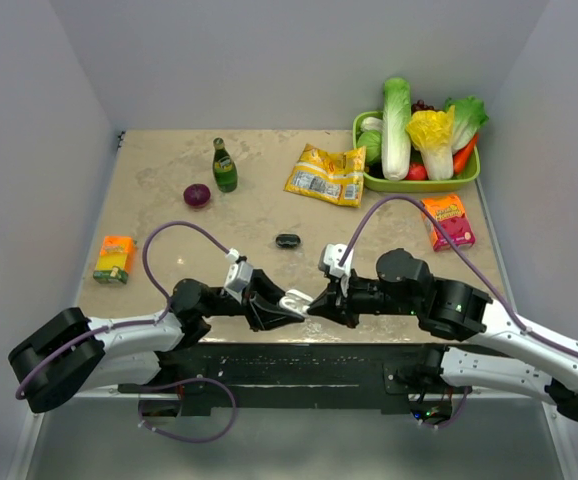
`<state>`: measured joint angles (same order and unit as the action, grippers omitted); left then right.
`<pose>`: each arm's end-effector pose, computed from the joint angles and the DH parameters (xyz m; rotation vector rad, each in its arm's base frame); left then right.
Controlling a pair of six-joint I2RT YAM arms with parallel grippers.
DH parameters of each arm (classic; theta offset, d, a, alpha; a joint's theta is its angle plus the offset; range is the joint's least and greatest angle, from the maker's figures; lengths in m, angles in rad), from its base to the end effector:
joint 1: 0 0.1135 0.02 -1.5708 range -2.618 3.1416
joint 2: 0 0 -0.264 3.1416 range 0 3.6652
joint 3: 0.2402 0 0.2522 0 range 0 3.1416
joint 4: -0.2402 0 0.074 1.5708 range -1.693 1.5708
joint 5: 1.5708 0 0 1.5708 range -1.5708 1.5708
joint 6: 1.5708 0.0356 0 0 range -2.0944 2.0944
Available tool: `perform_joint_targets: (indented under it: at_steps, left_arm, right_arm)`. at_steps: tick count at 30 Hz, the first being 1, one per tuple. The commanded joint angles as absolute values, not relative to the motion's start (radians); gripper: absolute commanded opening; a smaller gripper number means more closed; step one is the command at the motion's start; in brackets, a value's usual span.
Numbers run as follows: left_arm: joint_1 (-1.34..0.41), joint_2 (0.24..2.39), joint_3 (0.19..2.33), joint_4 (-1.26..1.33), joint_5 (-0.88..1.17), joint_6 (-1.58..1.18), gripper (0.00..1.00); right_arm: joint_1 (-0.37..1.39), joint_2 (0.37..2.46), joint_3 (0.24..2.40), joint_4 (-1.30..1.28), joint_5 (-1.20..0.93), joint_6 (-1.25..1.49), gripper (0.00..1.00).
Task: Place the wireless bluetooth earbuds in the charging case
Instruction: Place the earbud in the charging case.
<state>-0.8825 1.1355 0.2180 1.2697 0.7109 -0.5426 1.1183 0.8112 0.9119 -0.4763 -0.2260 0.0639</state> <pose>0.1091 -0.1692 0.2297 0.9192 1.1873 -1.6142 0.0702 0.1627 0.3494 -1.1775 1.7054 0.9784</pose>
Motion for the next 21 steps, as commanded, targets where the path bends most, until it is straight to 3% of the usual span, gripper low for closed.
perform_joint_targets:
  at_steps: [1,16,17,21]
  left_arm:
    - [-0.888,1.135,0.239,1.356,0.724,-0.557,0.0]
    - [-0.904,1.134,0.235,1.364,0.703,-0.543,0.0]
    - [-0.904,1.134,0.235,1.362,0.703,-0.543,0.0]
    - [-0.904,1.134,0.229,1.358,0.687,-0.534,0.0]
  right_arm:
    - [1.124,0.821,0.903,-0.436,-0.219,0.078,0.0]
    - [1.135,0.835,0.89,-0.414,-0.19,0.103,0.01]
    - [1.134,0.833,0.891,-0.414,-0.181,0.107,0.14]
    - [1.135,0.786,0.899,-0.403,-0.13,0.138,0.33]
